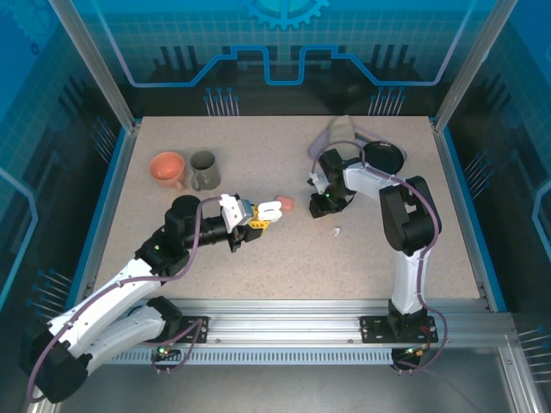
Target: Insert the wireless bluetooth earbuds into the charging case
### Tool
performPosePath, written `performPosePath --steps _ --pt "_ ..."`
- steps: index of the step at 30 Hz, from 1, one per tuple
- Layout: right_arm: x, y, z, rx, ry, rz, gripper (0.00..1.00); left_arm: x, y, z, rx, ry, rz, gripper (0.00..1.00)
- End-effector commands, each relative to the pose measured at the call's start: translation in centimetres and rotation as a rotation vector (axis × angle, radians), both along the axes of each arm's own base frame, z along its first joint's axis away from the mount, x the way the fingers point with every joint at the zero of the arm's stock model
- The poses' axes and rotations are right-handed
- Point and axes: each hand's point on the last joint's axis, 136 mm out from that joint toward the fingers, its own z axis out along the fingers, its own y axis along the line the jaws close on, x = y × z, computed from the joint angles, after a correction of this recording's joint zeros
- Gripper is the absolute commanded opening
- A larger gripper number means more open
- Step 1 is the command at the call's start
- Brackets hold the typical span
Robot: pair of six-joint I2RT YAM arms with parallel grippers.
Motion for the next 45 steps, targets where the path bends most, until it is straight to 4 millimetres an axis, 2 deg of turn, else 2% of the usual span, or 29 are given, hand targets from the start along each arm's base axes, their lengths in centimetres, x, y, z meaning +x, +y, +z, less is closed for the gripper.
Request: performPosePath --steps 1,7,16,24,33,41,45 --pt "-0.6 0.4 -0.9 -0.022 0.043 -0.002 0.28 -0.3 -0.1 1.4 -0.016 -0.033 -0.005 0.00" --pt "-0.4 0.6 -0.7 -0.015 0.034 -0.001 0.24 -0.3 -0.1 1.4 -0.016 -0.034 -0.005 0.00" --pt "-0.1 0.6 0.8 0.006 -0.041 0.021 0.22 -0.3 -0.2 1.4 -0.023 -0.024 -0.007 0.00" --pt "-0.1 -0.2 4.5 0.024 -0.209 0.058 0.21 -0.2 -0.4 1.4 -0.063 0.004 -0.008 0.00" --pt "-1.9 -1.5 11.5 0.059 -0.510 0.126 0.21 -0.1 -0.9 1.7 -0.114 0.027 -0.024 0.00" --pt "-4.7 -2.4 20.0 0.038 -0.845 0.184 0.22 0.3 -1.7 2.4 -0.143 0.055 -0.048 0.00" --pt "-6.7 -1.9 24.6 0.053 -1.015 0.225 0.22 0.5 -2.2 2.4 -0.154 0.071 -0.064 0.00"
